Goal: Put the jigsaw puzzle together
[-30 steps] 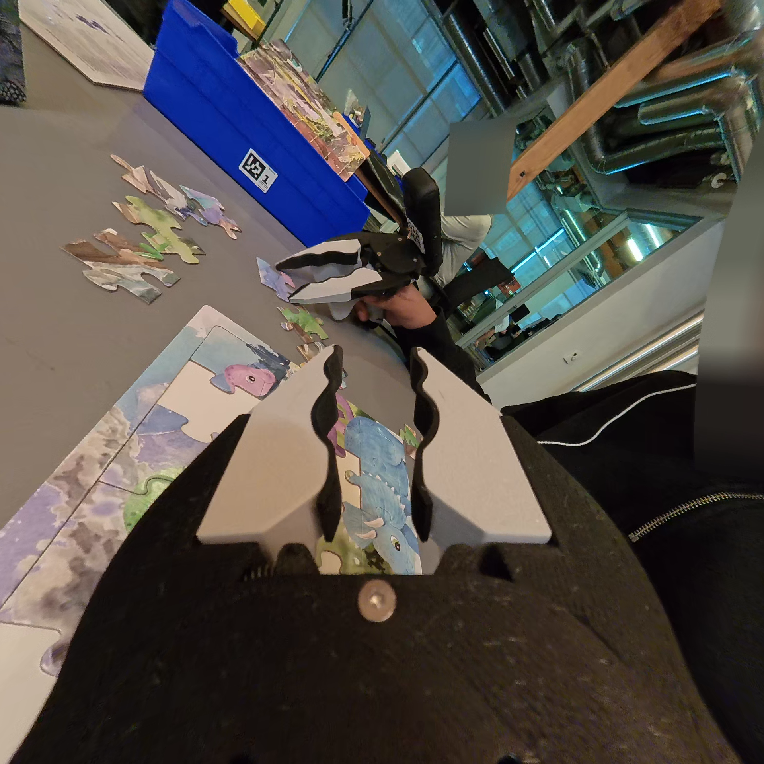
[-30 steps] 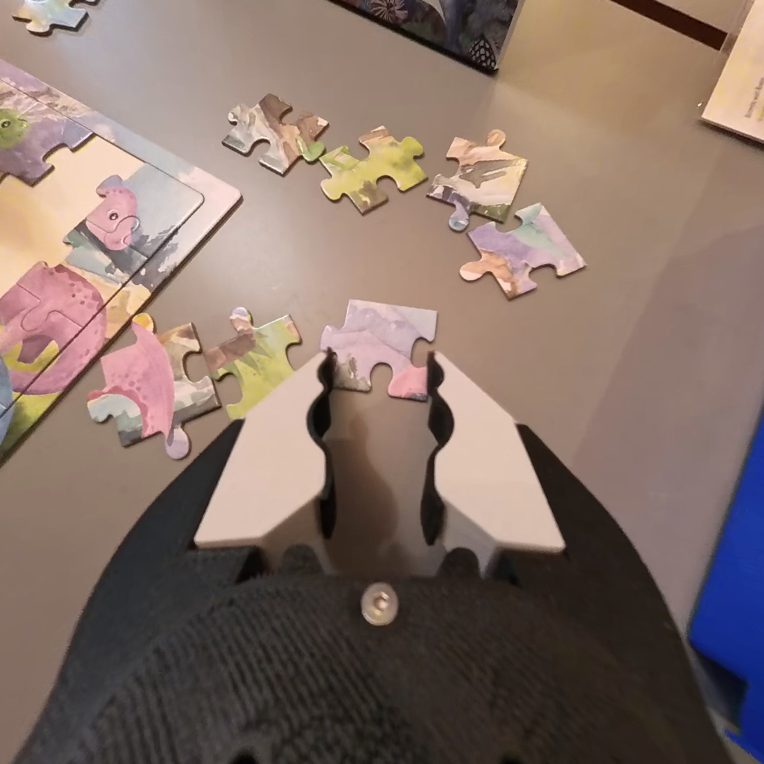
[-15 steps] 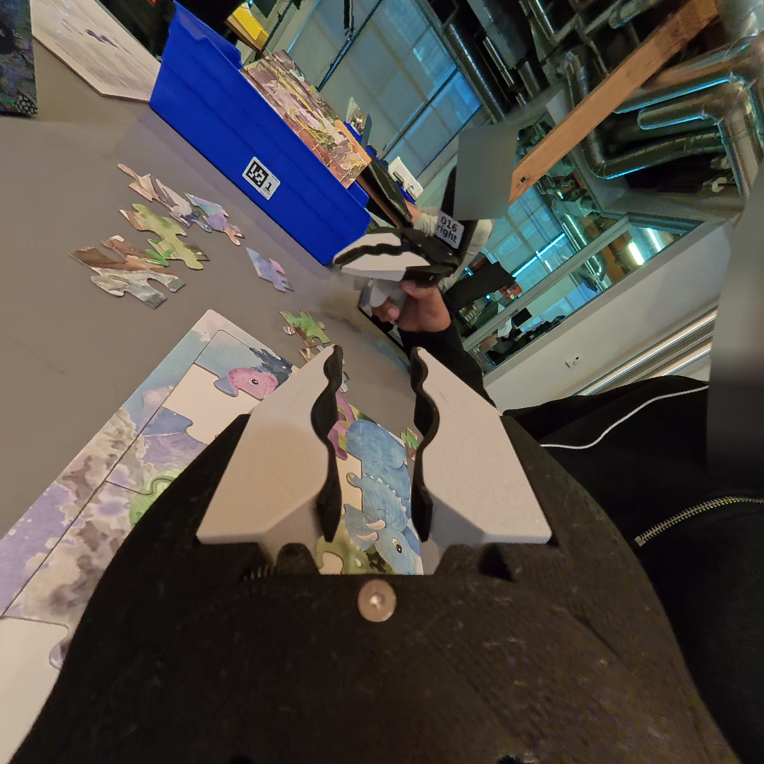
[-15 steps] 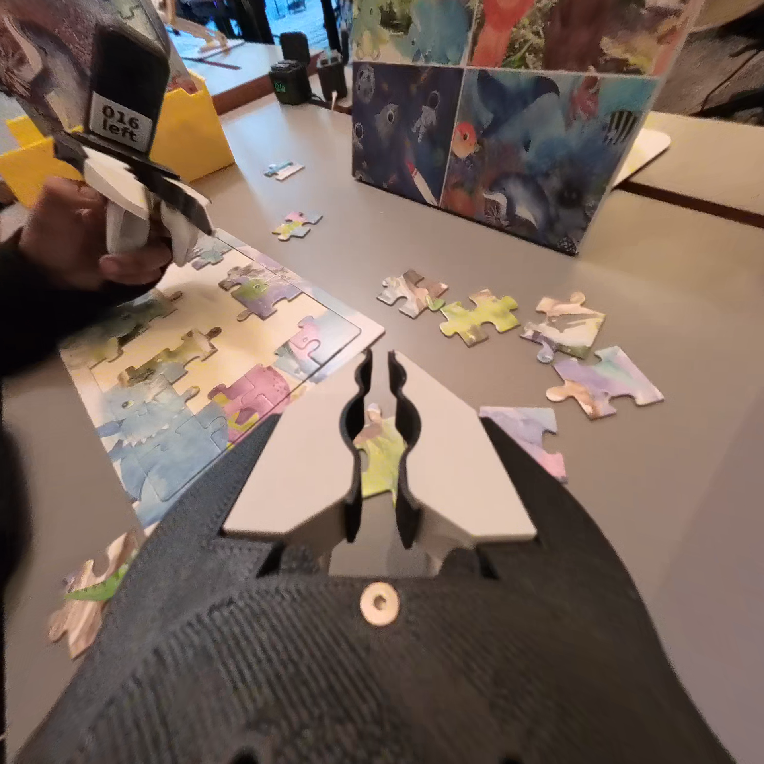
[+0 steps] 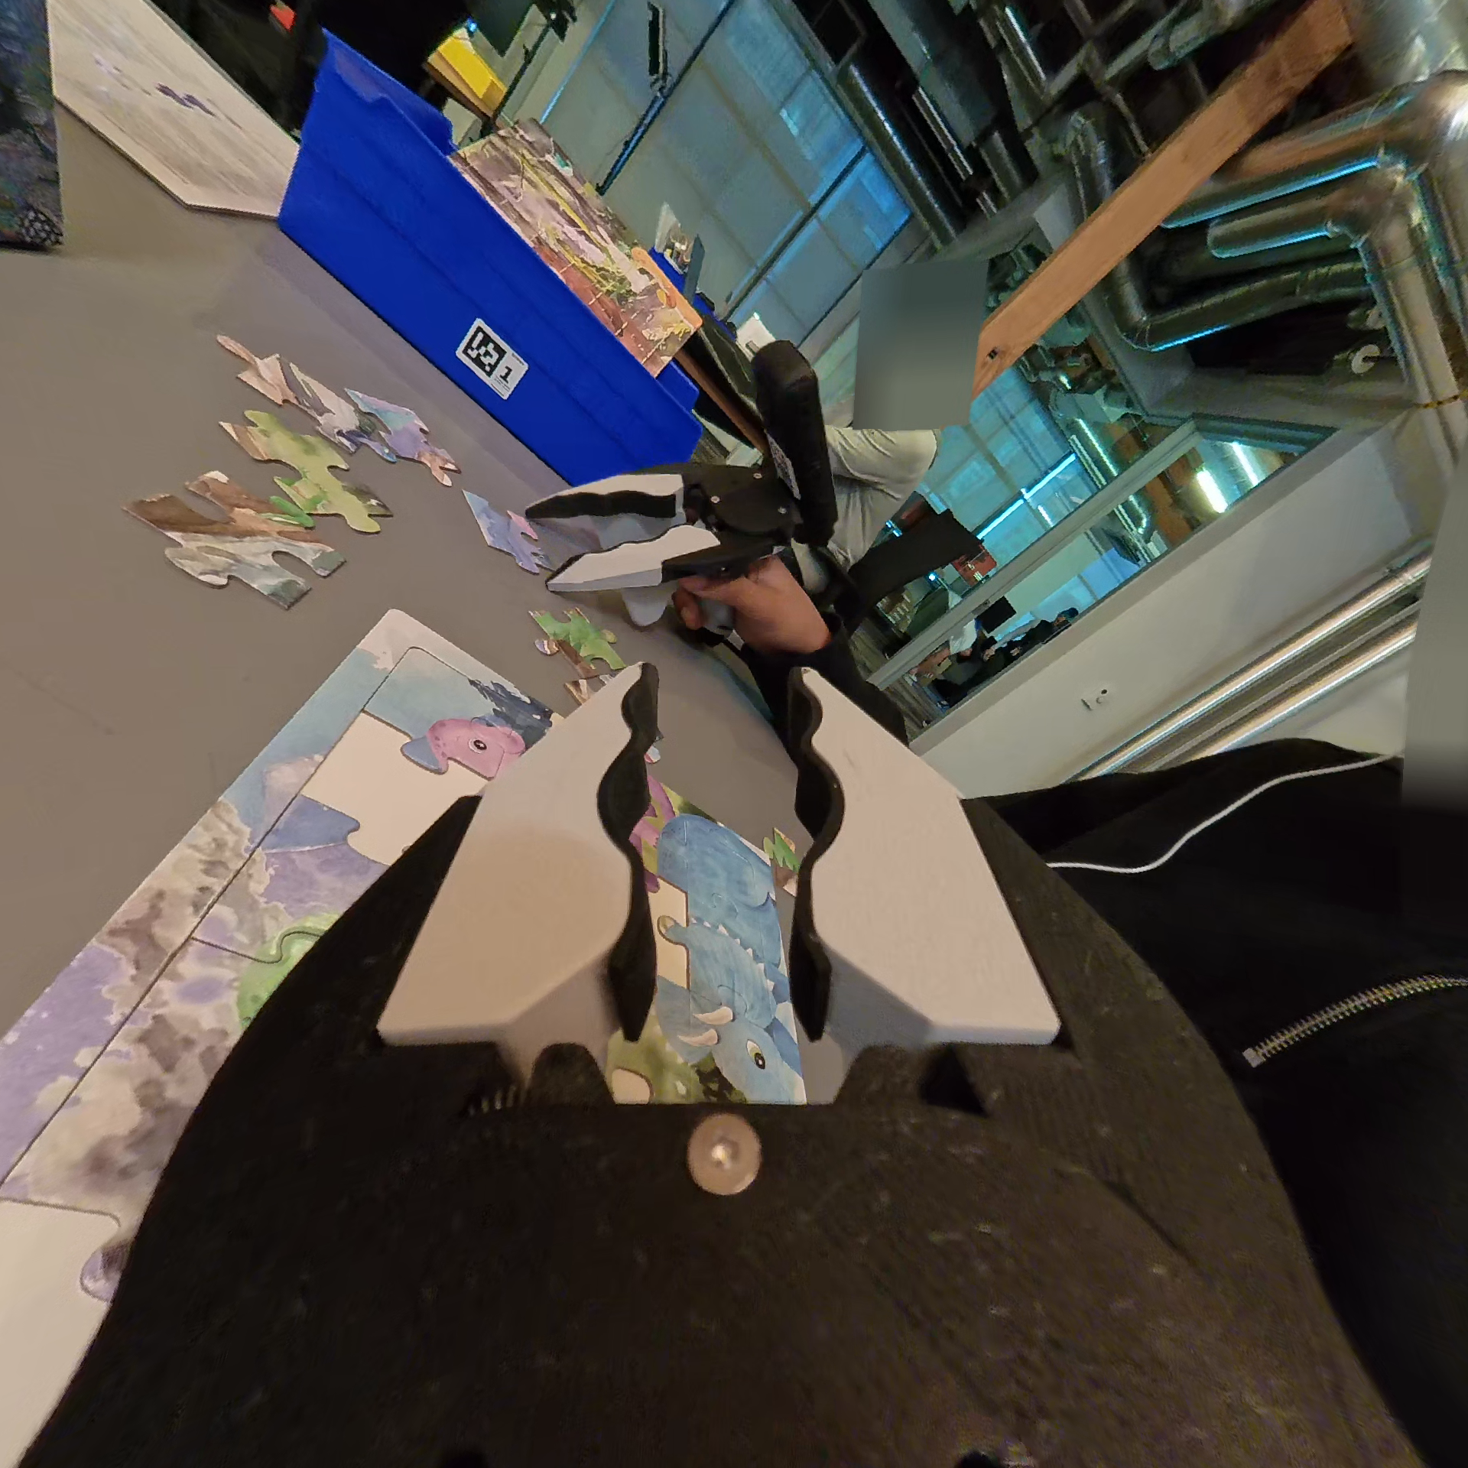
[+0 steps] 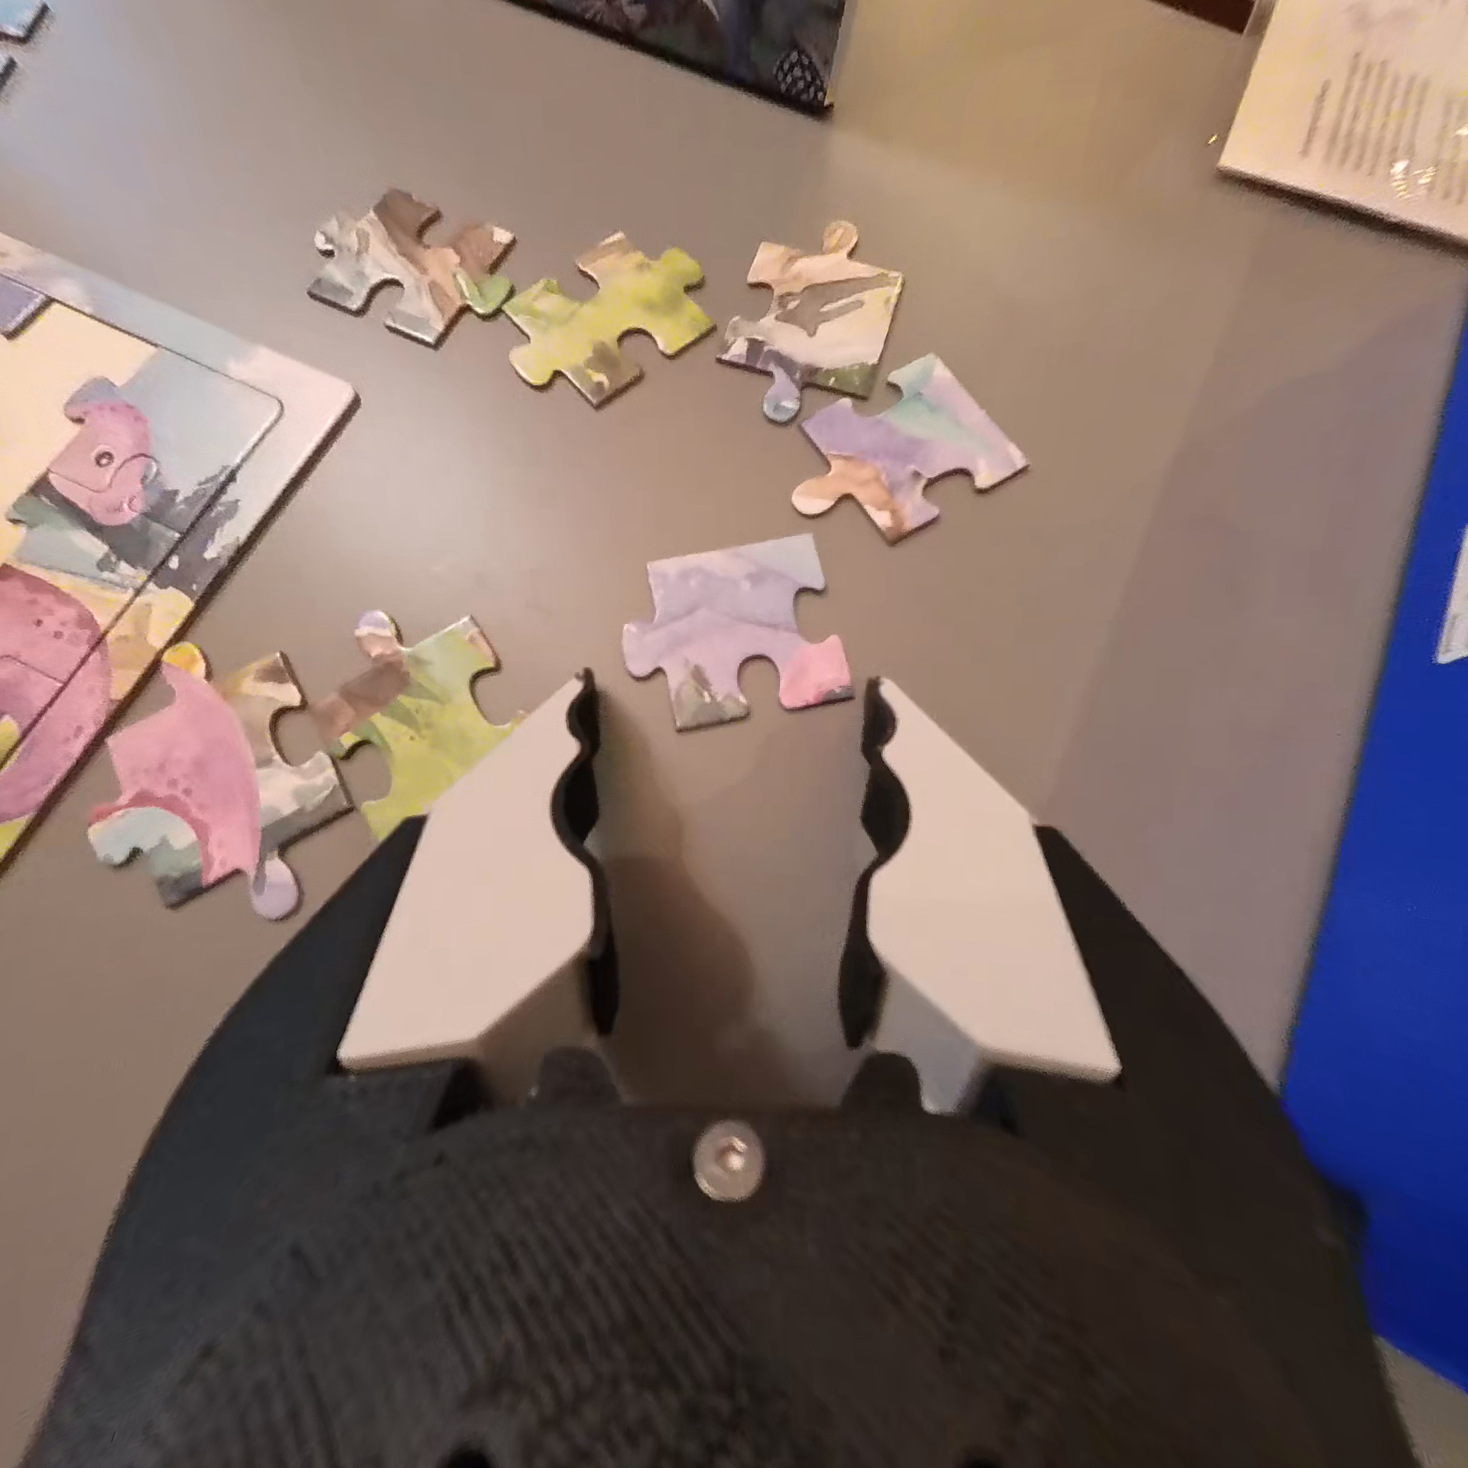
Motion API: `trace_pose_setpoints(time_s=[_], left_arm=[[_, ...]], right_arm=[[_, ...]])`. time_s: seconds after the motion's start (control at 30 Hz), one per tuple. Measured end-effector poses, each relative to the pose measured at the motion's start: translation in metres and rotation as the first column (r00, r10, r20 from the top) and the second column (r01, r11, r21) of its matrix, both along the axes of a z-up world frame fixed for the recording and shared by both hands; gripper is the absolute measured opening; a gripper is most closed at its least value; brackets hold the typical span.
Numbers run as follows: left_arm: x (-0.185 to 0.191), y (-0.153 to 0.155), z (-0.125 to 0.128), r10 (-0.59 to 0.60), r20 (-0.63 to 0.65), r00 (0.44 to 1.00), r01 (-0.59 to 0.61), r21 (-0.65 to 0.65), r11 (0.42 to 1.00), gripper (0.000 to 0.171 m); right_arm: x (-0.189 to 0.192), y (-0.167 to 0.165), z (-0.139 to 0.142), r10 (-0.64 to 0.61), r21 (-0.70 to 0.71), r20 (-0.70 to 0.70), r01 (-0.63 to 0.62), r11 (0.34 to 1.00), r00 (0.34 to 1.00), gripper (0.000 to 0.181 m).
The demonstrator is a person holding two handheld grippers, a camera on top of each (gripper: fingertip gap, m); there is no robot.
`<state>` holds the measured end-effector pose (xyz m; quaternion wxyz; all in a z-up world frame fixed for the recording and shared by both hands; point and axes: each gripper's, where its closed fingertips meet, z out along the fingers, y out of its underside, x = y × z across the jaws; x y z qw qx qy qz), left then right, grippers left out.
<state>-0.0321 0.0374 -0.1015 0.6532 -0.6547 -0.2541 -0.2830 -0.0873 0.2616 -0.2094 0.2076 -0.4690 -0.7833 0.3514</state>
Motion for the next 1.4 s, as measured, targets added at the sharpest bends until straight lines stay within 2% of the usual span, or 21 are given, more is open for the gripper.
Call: trace_pose_setpoints(time_s=[0.03,0.1,0.17,0.2,0.27,0.37,0.43,0.5,0.8,0.93,1.07,1.17,1.23,1.33,1.4], left_arm=[[0.000,0.000,0.000,0.002,-0.004,1.000,-0.002,-0.001,1.000,0.030],[0.000,-0.001,0.001,0.009,-0.016,1.000,-0.009,-0.003,1.000,0.030],[-0.001,-0.002,0.003,0.019,-0.026,0.999,-0.019,-0.001,1.000,0.030],[-0.002,-0.003,0.003,0.023,-0.029,0.999,-0.023,0.000,1.000,0.030],[-0.003,-0.003,0.004,0.027,-0.034,0.999,-0.027,0.002,1.000,0.029],[-0.002,-0.002,0.003,0.023,-0.037,0.999,-0.023,0.000,1.000,0.029],[-0.001,-0.001,0.003,0.021,-0.042,0.999,-0.021,0.000,1.000,0.028],[0.000,-0.001,0.003,0.020,-0.048,0.999,-0.020,0.001,1.000,0.028],[0.001,0.000,0.003,0.021,-0.066,0.998,-0.021,-0.002,1.000,0.028],[0.000,0.000,0.002,0.026,-0.078,0.997,-0.027,-0.009,1.000,0.027],[0.001,0.001,0.000,0.022,-0.075,0.997,-0.023,-0.011,1.000,0.027],[0.002,0.002,0.000,0.016,-0.079,0.997,-0.017,-0.014,1.000,0.027],[0.002,0.002,0.000,0.016,-0.085,0.996,-0.018,-0.016,1.000,0.027],[0.002,0.001,0.002,0.020,-0.084,0.996,-0.021,-0.010,1.000,0.027],[0.002,0.001,0.002,0.020,-0.081,0.997,-0.020,-0.006,1.000,0.027]], right_arm=[[0.002,-0.003,0.000,0.013,-0.015,0.004,-0.013,1.000,1.000,0.069],[0.008,-0.008,0.002,0.050,-0.044,0.020,-0.049,0.998,0.999,0.056],[0.024,-0.033,0.008,0.179,-0.197,0.074,-0.162,0.967,0.981,0.038],[0.029,-0.044,0.015,0.229,-0.280,0.075,-0.200,0.939,0.971,0.039],[0.025,-0.053,0.036,0.238,-0.350,-0.007,-0.226,0.909,0.971,0.038],[0.016,-0.048,0.054,0.197,-0.242,-0.172,-0.235,0.941,0.965,0.038],[0.010,-0.035,0.044,0.173,-0.074,-0.201,-0.191,0.979,0.964,0.036],[0.009,-0.029,0.030,0.173,0.024,-0.171,-0.171,0.985,0.970,0.032],[0.011,-0.042,0.002,0.206,0.038,-0.039,-0.204,0.978,0.978,0.034],[0.014,-0.046,0.001,0.228,-0.005,-0.009,-0.228,0.974,0.974,0.019],[0.016,-0.047,0.001,0.233,0.009,-0.016,-0.232,0.973,0.972,0.018],[0.017,-0.049,0.003,0.234,-0.003,-0.024,-0.234,0.972,0.972,0.018],[0.018,-0.053,0.013,0.243,-0.048,-0.065,-0.246,0.968,0.968,0.000],[0.022,-0.059,0.030,0.255,-0.142,-0.113,-0.270,0.952,0.960,0.001],[0.019,-0.055,0.033,0.234,-0.122,-0.135,-0.251,0.960,0.963,0.005]])
